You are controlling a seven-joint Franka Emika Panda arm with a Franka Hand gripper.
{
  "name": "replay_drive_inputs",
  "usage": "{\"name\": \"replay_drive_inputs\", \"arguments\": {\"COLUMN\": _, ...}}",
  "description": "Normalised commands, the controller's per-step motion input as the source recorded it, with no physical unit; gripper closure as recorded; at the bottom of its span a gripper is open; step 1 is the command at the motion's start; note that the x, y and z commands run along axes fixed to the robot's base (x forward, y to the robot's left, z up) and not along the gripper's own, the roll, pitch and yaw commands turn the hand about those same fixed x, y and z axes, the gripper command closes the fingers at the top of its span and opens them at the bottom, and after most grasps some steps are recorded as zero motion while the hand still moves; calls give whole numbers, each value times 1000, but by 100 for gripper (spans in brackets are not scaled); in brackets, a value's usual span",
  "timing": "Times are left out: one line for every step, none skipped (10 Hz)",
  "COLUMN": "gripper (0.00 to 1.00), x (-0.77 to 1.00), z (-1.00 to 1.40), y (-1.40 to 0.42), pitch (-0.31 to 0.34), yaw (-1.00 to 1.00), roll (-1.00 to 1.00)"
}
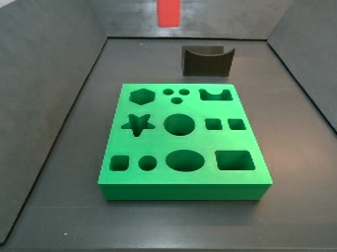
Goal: Insert the square-circle object.
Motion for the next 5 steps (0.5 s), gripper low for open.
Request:
{"name": "replay_drive_inputs", "arguments": {"gripper": 100, "x": 0, "z": -294, "y": -120, "pitch": -6, "yaw": -1000, "roll": 0}}
{"name": "replay_drive_inputs", "arguments": {"gripper": 100, "x": 0, "z": -291, "y": -137, "pitch": -9, "yaw": -1000, "roll": 0}}
{"name": "replay_drive_inputs", "arguments": {"gripper": 100, "x": 0, "z": -303, "y": -140, "pitch": -11, "yaw": -1000, "roll": 0}}
{"name": "replay_drive_inputs", "arguments": {"gripper": 100, "x": 0, "z": -266, "y": -186, "pitch": 0, "yaw": -974, "roll": 0}}
{"name": "replay_drive_inputs", "arguments": {"gripper": 100, "x": 0, "z": -354, "y": -291, "pitch": -37, "yaw": -917, "roll": 0}}
